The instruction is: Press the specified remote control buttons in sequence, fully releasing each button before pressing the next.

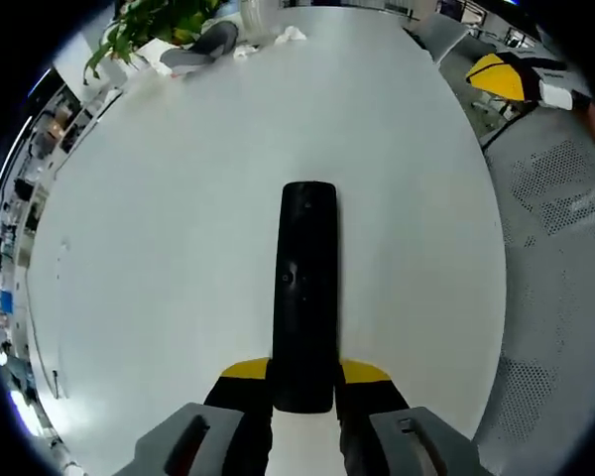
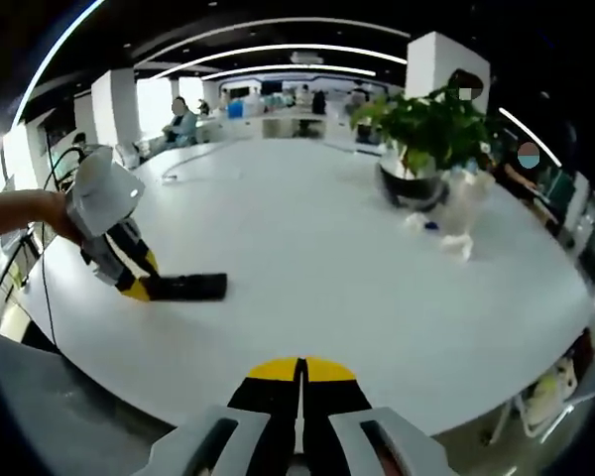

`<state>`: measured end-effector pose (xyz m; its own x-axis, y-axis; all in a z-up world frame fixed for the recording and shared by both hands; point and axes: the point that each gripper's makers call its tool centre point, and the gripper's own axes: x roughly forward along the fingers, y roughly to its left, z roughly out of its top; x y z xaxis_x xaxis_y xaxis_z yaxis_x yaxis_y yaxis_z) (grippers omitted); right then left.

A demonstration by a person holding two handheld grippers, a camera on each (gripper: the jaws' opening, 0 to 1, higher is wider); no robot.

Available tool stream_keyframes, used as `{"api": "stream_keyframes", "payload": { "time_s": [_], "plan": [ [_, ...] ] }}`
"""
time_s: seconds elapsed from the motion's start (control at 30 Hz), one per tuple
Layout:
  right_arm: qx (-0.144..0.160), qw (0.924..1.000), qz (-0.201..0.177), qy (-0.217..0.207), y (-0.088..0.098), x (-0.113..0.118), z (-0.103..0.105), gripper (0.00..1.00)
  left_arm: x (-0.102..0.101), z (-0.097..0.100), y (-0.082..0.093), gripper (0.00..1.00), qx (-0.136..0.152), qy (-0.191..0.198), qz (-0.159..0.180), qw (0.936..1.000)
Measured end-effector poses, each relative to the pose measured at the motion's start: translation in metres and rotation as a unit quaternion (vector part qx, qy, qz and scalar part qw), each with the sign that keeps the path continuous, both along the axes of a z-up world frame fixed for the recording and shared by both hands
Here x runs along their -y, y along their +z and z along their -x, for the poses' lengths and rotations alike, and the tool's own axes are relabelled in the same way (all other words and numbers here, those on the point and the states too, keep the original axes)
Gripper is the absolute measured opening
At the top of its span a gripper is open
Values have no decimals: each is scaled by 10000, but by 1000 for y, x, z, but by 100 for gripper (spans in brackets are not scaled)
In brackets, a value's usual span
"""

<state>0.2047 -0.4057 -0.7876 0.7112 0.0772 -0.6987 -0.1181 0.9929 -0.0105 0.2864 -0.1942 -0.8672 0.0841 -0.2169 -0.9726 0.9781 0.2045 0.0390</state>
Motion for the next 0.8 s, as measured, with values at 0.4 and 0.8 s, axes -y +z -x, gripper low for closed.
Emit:
{"api": "stream_keyframes", "payload": {
  "time_s": [0.4,0.8],
  "plan": [
    [-210,9995,-47,247,-4,-8,3,0,1,26,0,23,25,38,174,9998],
    [-195,9963,-271,795,12,-44,-13,0,2,40,1,23,104,284,609,9977]
  ]
}}
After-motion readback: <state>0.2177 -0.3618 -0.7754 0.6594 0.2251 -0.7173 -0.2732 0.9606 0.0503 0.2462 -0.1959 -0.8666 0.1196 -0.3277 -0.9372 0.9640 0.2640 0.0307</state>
